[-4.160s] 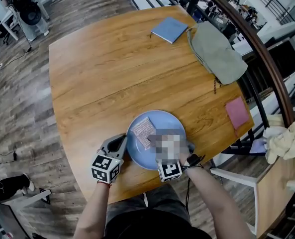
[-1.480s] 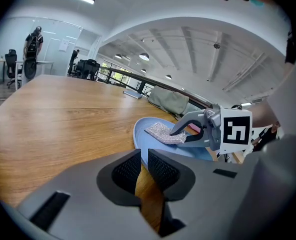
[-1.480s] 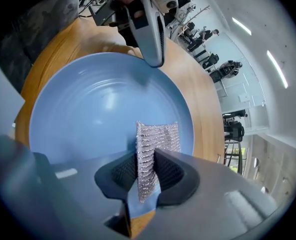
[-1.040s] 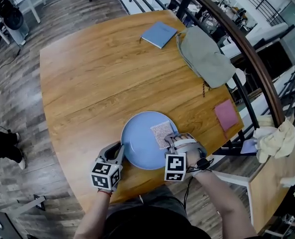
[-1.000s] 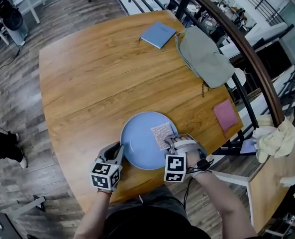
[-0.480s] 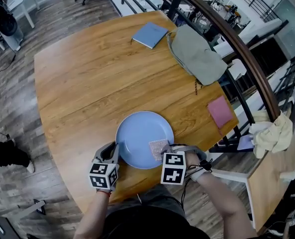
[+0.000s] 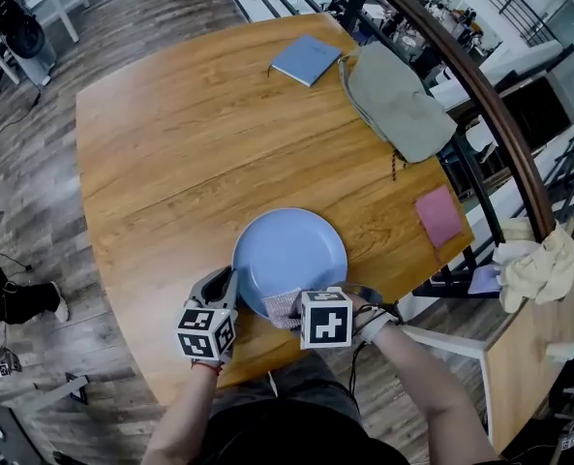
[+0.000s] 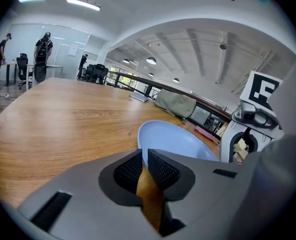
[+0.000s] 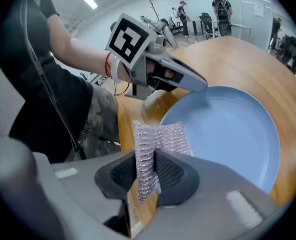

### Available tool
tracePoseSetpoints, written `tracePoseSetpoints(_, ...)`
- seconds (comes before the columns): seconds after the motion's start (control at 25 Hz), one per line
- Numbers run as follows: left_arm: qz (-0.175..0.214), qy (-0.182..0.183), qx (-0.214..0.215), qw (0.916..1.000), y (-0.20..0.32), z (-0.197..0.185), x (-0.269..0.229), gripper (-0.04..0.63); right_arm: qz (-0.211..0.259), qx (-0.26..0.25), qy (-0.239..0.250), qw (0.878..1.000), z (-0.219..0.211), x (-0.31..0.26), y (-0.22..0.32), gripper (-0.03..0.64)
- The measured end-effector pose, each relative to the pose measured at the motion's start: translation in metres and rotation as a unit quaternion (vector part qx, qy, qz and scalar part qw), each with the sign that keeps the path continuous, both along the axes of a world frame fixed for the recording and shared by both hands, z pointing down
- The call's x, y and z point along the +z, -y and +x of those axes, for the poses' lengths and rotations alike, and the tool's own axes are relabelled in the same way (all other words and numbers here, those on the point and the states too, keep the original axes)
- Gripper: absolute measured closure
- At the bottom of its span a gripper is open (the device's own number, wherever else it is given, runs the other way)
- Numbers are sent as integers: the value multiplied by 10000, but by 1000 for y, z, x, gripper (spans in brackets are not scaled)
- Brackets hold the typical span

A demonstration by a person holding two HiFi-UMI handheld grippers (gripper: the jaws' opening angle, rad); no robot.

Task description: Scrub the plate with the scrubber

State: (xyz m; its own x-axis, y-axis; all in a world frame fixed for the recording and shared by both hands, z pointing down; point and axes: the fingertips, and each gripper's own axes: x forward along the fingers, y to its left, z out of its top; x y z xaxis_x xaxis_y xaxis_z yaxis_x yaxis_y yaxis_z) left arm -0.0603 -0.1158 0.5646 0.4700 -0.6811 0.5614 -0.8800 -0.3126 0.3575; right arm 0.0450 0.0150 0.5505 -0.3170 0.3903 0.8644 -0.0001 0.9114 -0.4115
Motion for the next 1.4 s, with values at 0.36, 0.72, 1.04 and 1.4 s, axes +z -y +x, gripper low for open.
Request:
tracePoseSetpoints(0.36, 43, -73, 18, 10000, 1, 0, -1, 566, -494, 542, 825, 9939, -56, 9, 29, 523)
tracePoseSetpoints(0.72, 18, -274, 55, 9996, 1, 0, -1, 568, -93, 1272, 754, 9890, -67, 23, 80, 523)
tracePoseSetpoints(1.04, 104, -39, 299, 9995, 0, 4, -1, 568, 491, 2378, 695, 9676, -56, 25, 140, 523)
tracePoseSetpoints(1.4, 105, 80, 326, 9994, -4, 8, -1, 557, 2743, 2469, -332, 9288, 10, 36, 190, 523)
